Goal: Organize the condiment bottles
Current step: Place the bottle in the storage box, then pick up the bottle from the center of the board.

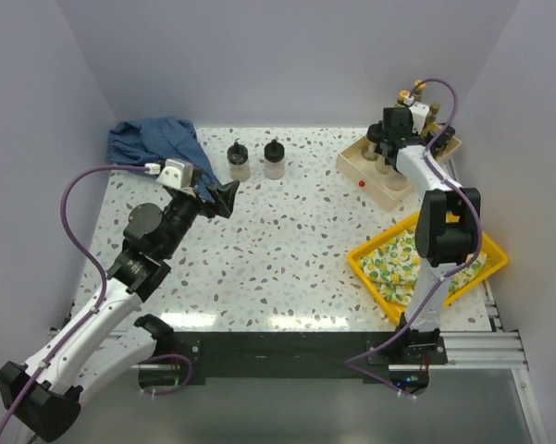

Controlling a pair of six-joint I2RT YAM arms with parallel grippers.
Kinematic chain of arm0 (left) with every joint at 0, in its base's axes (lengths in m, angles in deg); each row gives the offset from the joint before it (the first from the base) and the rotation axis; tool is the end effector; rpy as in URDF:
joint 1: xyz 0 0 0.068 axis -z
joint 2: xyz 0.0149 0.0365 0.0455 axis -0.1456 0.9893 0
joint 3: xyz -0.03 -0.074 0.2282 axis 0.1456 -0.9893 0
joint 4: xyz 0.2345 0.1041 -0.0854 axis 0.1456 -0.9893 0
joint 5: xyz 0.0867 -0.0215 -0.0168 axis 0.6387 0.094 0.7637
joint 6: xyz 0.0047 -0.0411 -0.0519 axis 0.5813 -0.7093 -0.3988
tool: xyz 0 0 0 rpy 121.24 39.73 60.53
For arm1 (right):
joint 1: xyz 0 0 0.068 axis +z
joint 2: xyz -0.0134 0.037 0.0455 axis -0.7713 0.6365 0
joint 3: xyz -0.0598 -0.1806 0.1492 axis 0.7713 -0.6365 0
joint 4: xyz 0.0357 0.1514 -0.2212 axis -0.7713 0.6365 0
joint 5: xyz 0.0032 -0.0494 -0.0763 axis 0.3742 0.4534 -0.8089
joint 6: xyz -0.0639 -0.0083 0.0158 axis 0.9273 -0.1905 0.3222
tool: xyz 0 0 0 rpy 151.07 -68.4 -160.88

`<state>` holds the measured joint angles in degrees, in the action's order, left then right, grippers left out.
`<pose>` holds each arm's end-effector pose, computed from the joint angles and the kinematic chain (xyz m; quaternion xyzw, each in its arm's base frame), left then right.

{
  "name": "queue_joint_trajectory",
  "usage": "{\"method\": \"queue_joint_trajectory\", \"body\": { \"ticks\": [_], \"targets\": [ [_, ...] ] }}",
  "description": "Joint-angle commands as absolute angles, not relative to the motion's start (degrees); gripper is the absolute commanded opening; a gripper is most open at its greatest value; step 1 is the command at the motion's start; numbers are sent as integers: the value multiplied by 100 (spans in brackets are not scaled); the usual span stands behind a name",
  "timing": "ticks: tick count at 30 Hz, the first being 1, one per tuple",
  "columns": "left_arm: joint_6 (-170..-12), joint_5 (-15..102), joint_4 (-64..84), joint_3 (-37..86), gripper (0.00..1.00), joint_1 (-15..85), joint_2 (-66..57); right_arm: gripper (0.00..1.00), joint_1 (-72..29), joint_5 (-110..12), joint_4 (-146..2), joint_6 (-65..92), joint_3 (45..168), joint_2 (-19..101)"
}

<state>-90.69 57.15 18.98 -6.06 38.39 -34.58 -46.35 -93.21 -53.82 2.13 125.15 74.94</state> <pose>0.2107 -0.1160 0.3375 0.0733 0.6569 -0.2357 0.7125 0.4675 0.0024 0.2145 0.2376 0.8378 -0.1997 0.4492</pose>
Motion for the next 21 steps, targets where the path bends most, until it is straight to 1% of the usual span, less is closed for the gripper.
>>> {"method": "queue_joint_trajectory", "body": {
  "ticks": [1,5,7,11,12,13,14,15,17,21],
  "targets": [
    [-8953,5940,2028,-517,100,3817,-3539,96,-4590,-9263,-5398,-213,12175,6496],
    [-8953,6080,2071,-552,100,3817,-3556,96,-4476,-8991,-4915,-477,12043,6196],
    [-8962,6125,2080,-570,100,3817,-3574,96,-4345,-8833,-4923,-416,11946,6029],
    [-8971,6274,2115,-614,100,3817,-3670,95,-3617,-8403,-4993,5,12077,6002],
    [-8971,6309,2116,-631,100,3817,-3732,93,-3492,-8219,-5002,146,12208,6029],
    [-8971,6353,2124,-649,100,3817,-3758,92,-3369,-8008,-5010,182,12297,6116],
    [-8971,6406,2133,-666,100,3817,-3785,90,-3133,-7501,-5098,226,12358,6169],
    [-8971,6511,2124,-675,100,3817,-3854,88,-3000,-7340,-5151,304,12507,6239],
    [-8980,6660,2142,-719,100,3817,-3934,88,-2632,-7050,-5186,349,12736,6528],
    [-8980,6837,2151,-763,100,3817,-4040,88,-2165,-6873,-5160,577,13613,7205]
  ]
}}
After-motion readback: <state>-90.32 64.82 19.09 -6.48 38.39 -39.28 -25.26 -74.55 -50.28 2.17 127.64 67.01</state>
